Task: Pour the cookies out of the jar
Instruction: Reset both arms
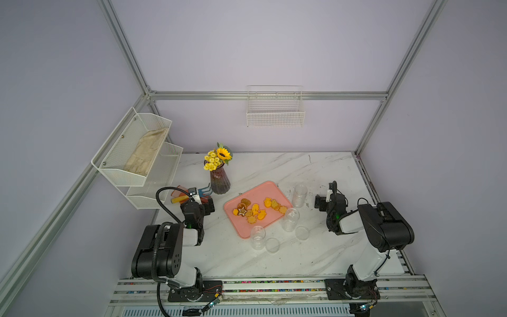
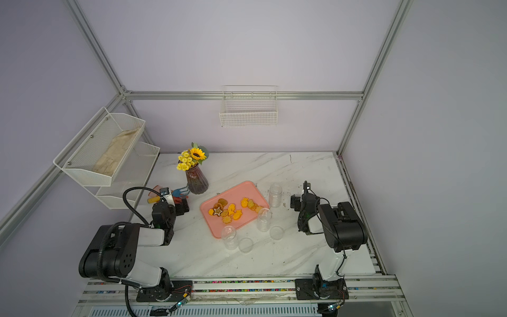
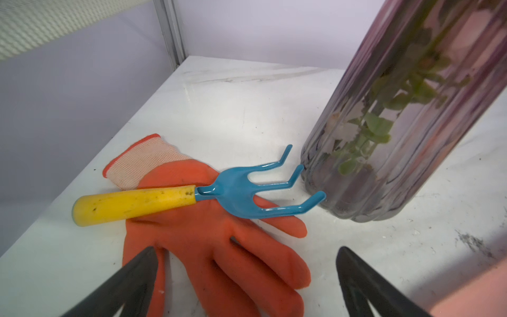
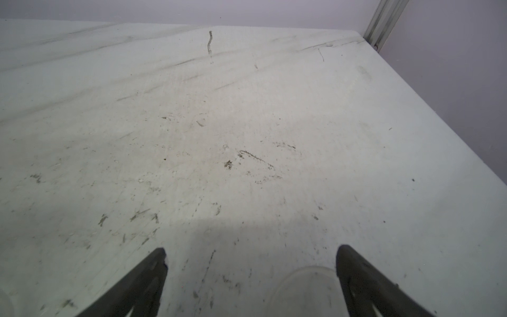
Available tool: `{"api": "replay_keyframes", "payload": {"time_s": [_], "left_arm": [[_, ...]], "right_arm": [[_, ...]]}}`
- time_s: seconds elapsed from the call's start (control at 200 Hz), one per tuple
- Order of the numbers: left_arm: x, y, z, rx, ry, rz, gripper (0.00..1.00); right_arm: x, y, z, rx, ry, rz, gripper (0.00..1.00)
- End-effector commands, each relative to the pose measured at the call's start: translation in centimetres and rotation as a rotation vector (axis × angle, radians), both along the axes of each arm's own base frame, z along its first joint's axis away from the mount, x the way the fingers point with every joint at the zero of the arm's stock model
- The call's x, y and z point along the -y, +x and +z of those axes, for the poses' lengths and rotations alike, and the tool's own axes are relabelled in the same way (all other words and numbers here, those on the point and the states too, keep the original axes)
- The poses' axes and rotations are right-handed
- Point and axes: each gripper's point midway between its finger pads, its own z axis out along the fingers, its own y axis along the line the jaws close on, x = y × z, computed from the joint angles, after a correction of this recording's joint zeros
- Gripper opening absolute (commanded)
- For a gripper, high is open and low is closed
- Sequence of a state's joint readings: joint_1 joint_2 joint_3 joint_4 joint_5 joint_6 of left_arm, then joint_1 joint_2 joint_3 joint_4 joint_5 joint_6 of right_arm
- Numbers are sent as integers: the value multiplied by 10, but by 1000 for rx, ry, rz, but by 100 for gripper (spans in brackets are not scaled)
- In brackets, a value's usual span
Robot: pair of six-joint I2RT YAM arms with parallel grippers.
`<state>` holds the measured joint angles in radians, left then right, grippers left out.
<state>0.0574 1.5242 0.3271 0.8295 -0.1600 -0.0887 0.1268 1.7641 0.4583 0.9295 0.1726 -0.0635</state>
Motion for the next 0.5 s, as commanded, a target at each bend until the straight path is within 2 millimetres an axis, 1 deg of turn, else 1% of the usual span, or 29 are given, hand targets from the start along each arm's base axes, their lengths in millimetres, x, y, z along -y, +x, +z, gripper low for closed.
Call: {"api": "replay_keyframes", "payload": {"time_s": [0.0, 0.495], "left_arm": [[4, 21, 26, 61, 22, -34, 100], [5, 20, 27, 72, 28, -38, 100]], "right_arm": [[2, 6, 0, 5, 24, 10, 97], [6, 5, 2, 13, 17, 8, 97]]}}
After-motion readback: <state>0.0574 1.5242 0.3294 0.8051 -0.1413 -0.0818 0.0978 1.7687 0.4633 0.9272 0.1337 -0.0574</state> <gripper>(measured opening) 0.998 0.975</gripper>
